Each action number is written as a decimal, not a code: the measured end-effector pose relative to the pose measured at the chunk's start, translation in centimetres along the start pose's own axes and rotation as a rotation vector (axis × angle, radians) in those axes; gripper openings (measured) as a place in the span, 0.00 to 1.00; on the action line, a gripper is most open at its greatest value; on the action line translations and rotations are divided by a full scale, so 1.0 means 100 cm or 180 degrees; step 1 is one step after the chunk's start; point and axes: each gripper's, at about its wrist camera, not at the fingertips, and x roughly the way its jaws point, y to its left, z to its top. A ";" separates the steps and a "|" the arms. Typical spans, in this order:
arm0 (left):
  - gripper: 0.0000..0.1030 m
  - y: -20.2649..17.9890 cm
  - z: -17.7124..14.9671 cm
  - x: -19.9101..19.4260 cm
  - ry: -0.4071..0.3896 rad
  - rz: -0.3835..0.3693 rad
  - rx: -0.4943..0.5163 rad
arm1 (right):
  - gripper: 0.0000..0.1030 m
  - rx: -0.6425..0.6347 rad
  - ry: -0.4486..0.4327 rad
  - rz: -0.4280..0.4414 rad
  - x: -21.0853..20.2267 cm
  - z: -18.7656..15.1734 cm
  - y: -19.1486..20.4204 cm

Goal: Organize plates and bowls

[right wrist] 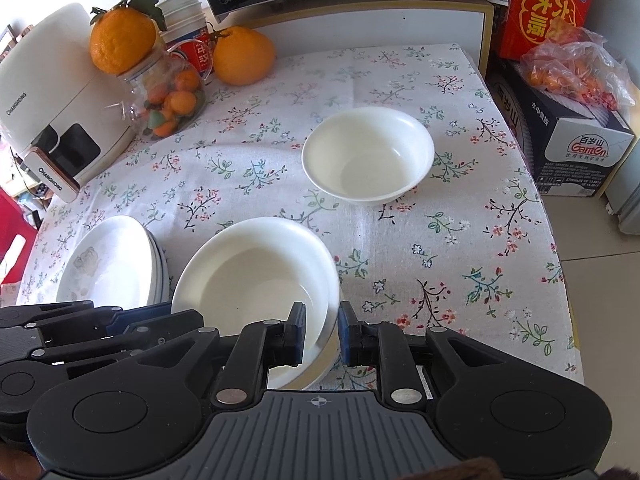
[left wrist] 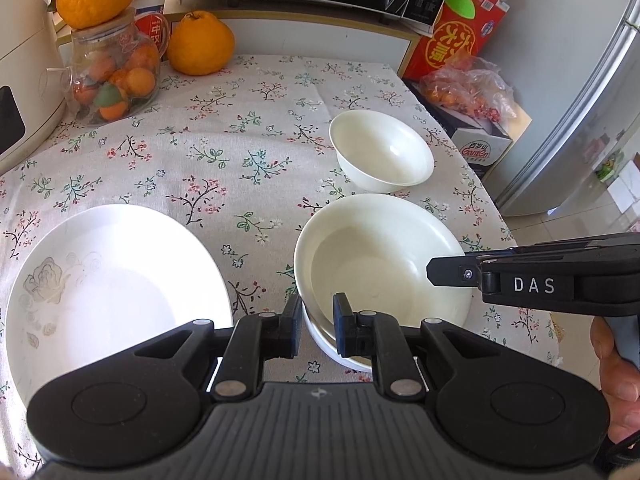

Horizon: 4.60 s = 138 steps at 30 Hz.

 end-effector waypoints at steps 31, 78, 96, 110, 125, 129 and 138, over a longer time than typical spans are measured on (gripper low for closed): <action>0.21 0.007 0.028 0.009 -0.0144 0.0013 -0.0239 | 0.50 0.0566 -0.0238 -0.0034 0.003 0.027 -0.038; 0.93 0.010 0.114 0.105 -0.0202 0.0328 -0.0252 | 0.82 0.1238 -0.0120 -0.0480 0.065 0.093 -0.100; 0.10 -0.008 0.105 0.106 -0.0095 0.0014 -0.0129 | 0.10 0.1065 -0.0040 -0.0075 0.074 0.093 -0.078; 0.11 -0.010 0.096 0.084 -0.0179 0.0009 -0.0246 | 0.10 0.0966 -0.0177 -0.0127 0.059 0.094 -0.068; 0.12 -0.002 0.090 0.065 -0.0189 -0.0045 -0.0428 | 0.10 0.0952 -0.0288 -0.0120 0.046 0.096 -0.052; 0.12 0.000 0.086 0.059 -0.0192 -0.0063 -0.0452 | 0.10 0.0936 -0.0313 -0.0111 0.042 0.096 -0.047; 0.12 0.005 0.082 0.046 -0.0245 -0.0049 -0.0500 | 0.10 0.0841 -0.0390 -0.0091 0.030 0.090 -0.032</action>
